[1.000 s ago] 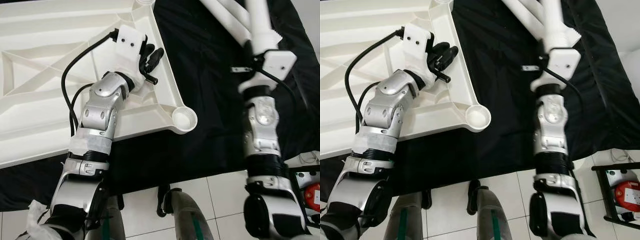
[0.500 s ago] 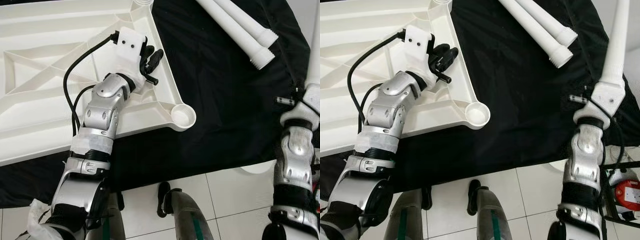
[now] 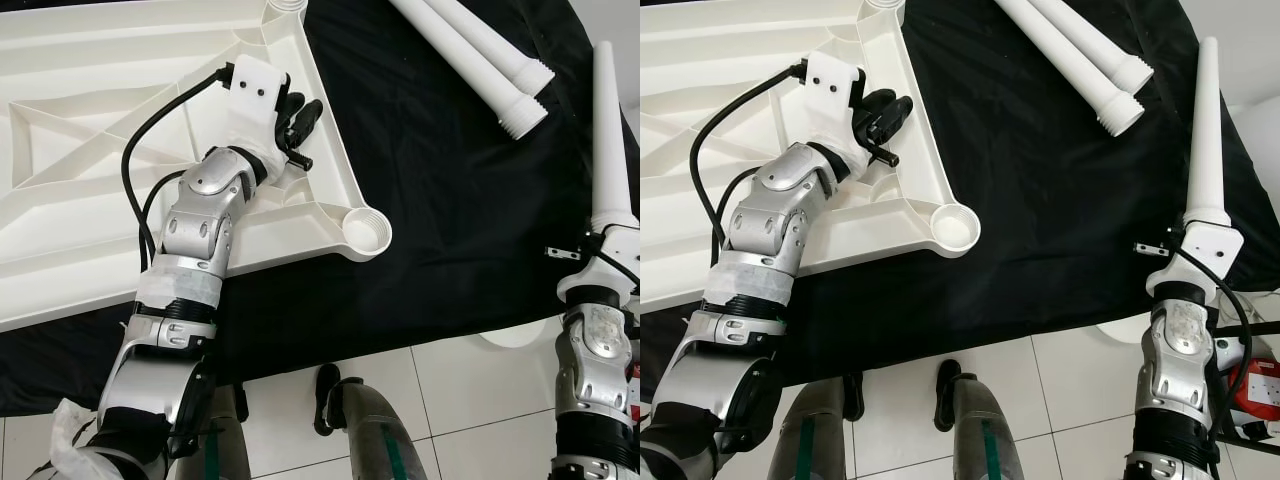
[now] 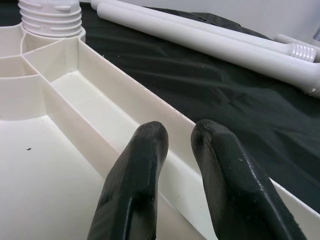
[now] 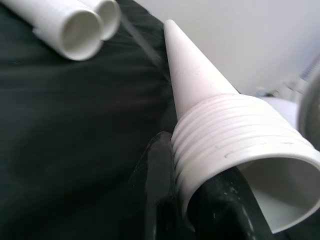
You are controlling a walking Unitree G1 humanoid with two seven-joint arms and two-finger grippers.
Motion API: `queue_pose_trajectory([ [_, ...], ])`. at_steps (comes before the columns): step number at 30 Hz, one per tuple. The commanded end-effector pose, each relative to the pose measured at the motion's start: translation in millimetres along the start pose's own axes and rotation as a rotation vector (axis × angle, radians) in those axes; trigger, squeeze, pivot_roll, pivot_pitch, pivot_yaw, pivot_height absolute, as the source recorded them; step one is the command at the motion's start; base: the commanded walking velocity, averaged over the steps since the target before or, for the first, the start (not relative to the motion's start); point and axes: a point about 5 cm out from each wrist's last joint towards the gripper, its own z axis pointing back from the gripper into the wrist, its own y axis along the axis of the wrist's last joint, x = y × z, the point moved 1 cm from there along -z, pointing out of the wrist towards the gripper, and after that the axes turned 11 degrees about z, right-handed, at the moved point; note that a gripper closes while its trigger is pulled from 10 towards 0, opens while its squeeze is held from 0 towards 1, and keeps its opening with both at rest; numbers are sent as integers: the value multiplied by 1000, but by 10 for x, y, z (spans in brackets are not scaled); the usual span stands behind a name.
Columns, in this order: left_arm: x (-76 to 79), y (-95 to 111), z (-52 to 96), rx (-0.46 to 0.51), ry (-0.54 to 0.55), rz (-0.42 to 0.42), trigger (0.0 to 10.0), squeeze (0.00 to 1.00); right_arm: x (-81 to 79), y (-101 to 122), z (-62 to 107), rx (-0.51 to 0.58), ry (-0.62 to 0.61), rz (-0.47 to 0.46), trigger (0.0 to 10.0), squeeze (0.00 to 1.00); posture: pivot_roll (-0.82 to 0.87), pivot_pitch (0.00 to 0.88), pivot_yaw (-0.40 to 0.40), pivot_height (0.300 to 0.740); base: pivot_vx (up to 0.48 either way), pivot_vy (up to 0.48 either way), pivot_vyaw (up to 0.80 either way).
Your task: Building children table
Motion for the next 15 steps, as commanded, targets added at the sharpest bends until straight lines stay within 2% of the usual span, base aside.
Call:
queue_pose_trajectory([
  [1, 52, -87, 1, -31, -16, 10, 10000, 0, -116, -145, 69, -47, 148, 4, 10000, 0, 84, 361, -108, 740, 0, 0, 0],
  [8, 54, -78, 3, -28, -12, 17, 10000, 0, -213, -193, 67, -43, 338, 11, 10000, 0, 85, 364, -113, 740, 0, 0, 0],
  [10, 50, -80, 15, -28, -9, 18, 10000, 0, -279, -227, 120, -59, 422, -2, 10000, 0, 83, 371, -119, 740, 0, 0, 0],
  [12, 50, -80, 17, -28, -8, 19, 10000, 0, -284, -231, 125, -59, 433, -5, 10000, 0, 83, 371, -119, 740, 0, 0, 0],
  [13, 48, -92, 29, -31, -5, 18, 10000, 0, -355, -258, 201, -65, 513, -10, 10000, 0, 86, 378, -124, 740, 0, 0, 0],
  [15, 45, -91, 37, -32, 0, 20, 10000, 0, -387, -258, 240, -54, 548, -9, 10000, 0, 87, 381, -127, 740, 0, 0, 0],
])
